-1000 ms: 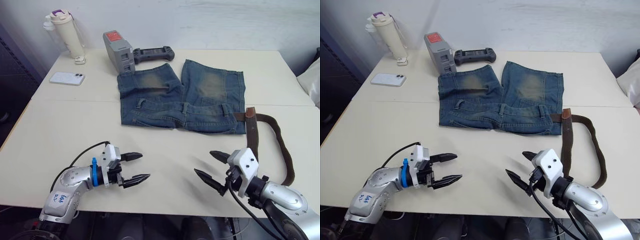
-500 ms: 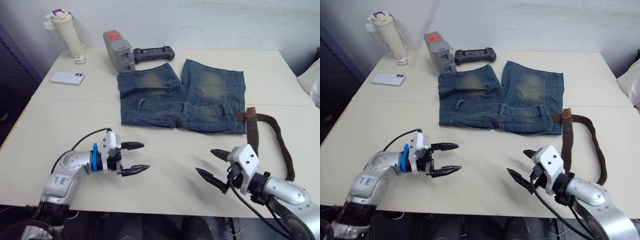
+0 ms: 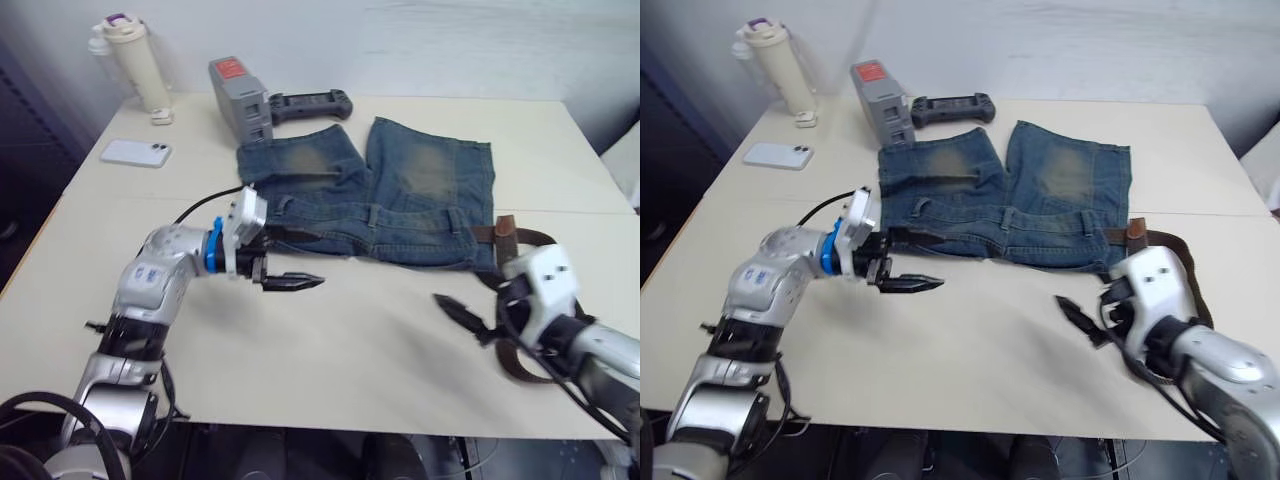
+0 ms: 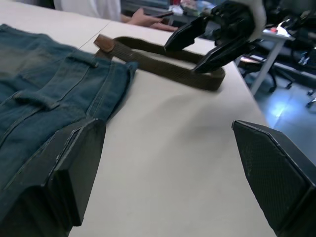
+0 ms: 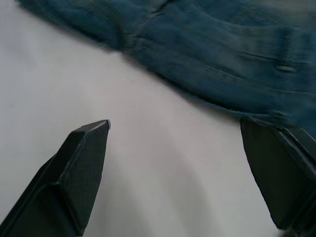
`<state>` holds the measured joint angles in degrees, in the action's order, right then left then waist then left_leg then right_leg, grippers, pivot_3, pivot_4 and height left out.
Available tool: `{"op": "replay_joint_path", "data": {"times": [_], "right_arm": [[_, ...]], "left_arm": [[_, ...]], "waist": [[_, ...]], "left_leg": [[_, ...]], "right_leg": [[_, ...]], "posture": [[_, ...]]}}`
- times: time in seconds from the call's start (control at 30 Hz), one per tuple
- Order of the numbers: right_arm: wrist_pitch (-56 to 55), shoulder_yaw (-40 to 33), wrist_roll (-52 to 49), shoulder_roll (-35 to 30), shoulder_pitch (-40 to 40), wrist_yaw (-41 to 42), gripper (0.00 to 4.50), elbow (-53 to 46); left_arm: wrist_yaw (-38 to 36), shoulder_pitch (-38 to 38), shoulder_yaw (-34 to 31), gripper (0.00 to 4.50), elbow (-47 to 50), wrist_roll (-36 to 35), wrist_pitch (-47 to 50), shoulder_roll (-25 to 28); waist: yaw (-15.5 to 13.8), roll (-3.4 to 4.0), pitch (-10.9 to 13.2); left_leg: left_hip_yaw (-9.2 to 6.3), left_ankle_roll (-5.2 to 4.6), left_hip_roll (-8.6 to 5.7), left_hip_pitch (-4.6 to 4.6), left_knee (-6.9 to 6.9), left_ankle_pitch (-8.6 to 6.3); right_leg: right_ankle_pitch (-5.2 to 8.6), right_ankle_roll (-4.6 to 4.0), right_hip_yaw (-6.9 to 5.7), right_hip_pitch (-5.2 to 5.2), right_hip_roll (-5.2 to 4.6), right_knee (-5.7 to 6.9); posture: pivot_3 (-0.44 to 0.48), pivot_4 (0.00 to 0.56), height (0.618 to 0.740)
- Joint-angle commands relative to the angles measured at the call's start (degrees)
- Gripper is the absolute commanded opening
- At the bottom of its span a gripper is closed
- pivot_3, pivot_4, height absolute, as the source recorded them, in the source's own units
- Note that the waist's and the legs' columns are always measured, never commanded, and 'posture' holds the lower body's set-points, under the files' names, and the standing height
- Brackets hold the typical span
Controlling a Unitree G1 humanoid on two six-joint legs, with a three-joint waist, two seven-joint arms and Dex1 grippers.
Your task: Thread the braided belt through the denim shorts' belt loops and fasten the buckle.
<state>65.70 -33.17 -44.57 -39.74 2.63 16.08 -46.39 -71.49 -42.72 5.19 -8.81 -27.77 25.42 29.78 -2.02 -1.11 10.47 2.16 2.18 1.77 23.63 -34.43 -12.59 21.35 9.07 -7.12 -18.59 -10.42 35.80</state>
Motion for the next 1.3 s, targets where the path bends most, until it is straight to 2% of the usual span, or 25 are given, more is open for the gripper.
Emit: {"op": "replay_joint_path", "data": {"times": [0.03, 0.17, 0.3, 0.43, 0.6, 0.77, 0.97, 1.3], "right_arm": [[3.33, -8.80, -0.33, -0.14, 0.50, -3.06, 4.47, 1.22], [0.30, -8.45, 0.70, 0.28, 2.00, -2.09, 4.47, 1.22], [0.18, -6.88, 0.13, 0.87, 1.58, -2.54, 4.47, 2.21], [-0.33, -5.41, 2.69, -1.35, 2.99, -1.54, 4.47, 5.34], [-1.16, -0.82, 1.23, -1.07, -1.97, -0.69, 4.47, 6.02], [-0.58, 0.92, 4.11, -2.23, -3.61, -1.49, 4.47, 10.57], [-2.94, 1.54, 8.78, 1.38, -7.89, -5.74, 4.47, 19.60], [-3.55, 4.41, 10.89, 7.02, -8.34, -5.96, 4.47, 25.86]], "left_arm": [[-3.01, -5.06, 0.21, 4.50, -1.87, -1.48, 1.04, -1.24], [-4.21, -7.91, 2.50, 4.50, -0.47, -0.44, 2.98, -2.80], [-2.82, -6.83, 3.26, 4.50, 0.72, 1.40, 2.84, -2.36], [-0.56, -5.68, 3.69, 4.50, 1.01, 3.83, 1.44, -1.93], [3.55, -5.36, 3.81, 4.50, -0.58, 7.42, 0.46, -1.56], [5.42, -4.52, 3.08, 4.50, 0.30, 7.72, 0.72, -2.00], [6.01, -1.74, 3.22, 4.50, 4.57, 6.42, 3.58, -1.36], [6.74, 0.76, 2.83, 4.50, 8.86, 5.62, 7.27, -0.17]], "waist": [[-0.02, -0.07, 0.03], [0.59, -0.06, 0.03], [1.44, -0.05, 0.04], [1.17, -0.07, 0.06], [1.17, -0.07, 0.06], [0.64, -0.09, 0.07], [0.69, -0.09, 0.08], [0.71, -0.07, 0.09]], "left_leg": [[0.01, -0.04, 0.00, 0.02, -0.03, -0.02], [0.04, -0.09, 0.00, 0.02, 0.08, -0.06], [0.08, -0.06, 0.02, -0.06, 0.08, -0.04], [0.08, -0.06, 0.01, -0.04, 0.03, -0.04], [0.08, -0.06, 0.02, -0.05, 0.00, -0.04], [0.08, -0.08, 0.01, 0.00, 0.01, -0.05], [0.07, -0.08, 0.00, 0.03, -0.04, -0.05], [0.09, -0.07, 0.02, 0.02, -0.06, -0.05]], "right_leg": [[-0.01, 0.01, 0.01, 0.01, 0.00, -0.02], [-0.01, 0.02, 0.00, -0.01, 0.01, -0.12], [-0.01, 0.02, 0.08, -0.02, 0.02, 0.00], [-0.01, 0.02, 0.09, -0.01, 0.00, 0.01], [-0.01, 0.02, 0.12, -0.02, 0.00, 0.02], [-0.01, 0.02, 0.09, -0.02, 0.00, -0.06], [-0.01, 0.03, 0.07, -0.02, -0.01, -0.04], [-0.01, 0.03, 0.10, -0.04, 0.00, 0.01]], "posture": [[0.000, 0.150, 0.740], [0.000, 0.150, 0.740], [0.000, 0.150, 0.740], [0.000, 0.150, 0.740], [0.000, 0.150, 0.740], [0.000, 0.150, 0.740], [0.000, 0.150, 0.740], [0.000, 0.150, 0.740]]}}
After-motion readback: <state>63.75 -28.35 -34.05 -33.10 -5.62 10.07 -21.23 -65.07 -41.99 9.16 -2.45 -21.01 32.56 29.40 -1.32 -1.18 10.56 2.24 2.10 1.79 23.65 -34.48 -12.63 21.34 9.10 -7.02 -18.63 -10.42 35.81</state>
